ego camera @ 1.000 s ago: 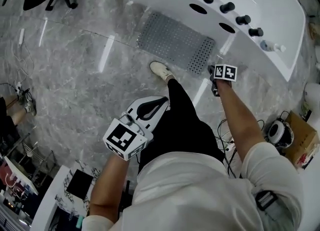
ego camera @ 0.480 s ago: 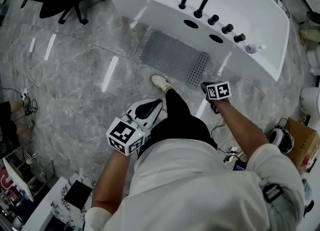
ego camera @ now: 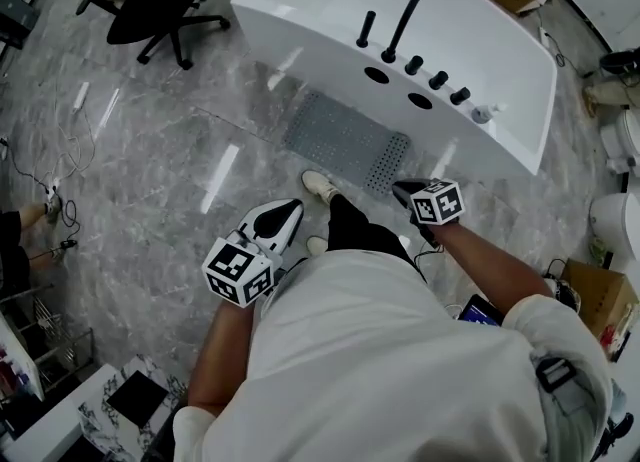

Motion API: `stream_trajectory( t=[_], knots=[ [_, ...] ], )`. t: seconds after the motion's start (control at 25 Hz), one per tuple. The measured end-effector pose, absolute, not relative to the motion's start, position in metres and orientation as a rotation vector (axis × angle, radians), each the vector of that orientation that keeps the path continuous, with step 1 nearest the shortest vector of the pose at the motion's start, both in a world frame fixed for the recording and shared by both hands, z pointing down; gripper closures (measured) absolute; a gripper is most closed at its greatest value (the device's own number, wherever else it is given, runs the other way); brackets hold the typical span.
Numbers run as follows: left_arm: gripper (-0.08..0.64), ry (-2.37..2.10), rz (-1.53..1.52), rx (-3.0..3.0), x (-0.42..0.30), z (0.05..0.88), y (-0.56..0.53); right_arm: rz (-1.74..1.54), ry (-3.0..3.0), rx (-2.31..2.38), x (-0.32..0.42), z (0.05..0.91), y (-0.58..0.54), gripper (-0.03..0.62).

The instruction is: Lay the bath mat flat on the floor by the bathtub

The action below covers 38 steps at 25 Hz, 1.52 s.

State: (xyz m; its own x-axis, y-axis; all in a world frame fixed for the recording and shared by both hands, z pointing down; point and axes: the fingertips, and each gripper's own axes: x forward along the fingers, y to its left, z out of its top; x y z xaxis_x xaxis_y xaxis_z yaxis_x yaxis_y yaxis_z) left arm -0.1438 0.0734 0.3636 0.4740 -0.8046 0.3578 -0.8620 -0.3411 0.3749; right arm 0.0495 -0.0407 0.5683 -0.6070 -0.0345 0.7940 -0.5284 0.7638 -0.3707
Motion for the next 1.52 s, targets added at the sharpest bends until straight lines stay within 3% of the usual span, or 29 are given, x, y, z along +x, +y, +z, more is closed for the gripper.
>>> stream_trajectory(
  t=[0.8,1.52],
  knots=[
    [0.541,-1.563,0.026,1.986,-0.113,0.37,0.167,0.479,-2.382,0.033,0.026,0.435,0.027,0.581],
    [0.541,-1.515,0.104,2.079,0.092,0.349,0.088,0.483,-2.518,-0.012,0.207,0.408,0.011,0.583]
  ],
)
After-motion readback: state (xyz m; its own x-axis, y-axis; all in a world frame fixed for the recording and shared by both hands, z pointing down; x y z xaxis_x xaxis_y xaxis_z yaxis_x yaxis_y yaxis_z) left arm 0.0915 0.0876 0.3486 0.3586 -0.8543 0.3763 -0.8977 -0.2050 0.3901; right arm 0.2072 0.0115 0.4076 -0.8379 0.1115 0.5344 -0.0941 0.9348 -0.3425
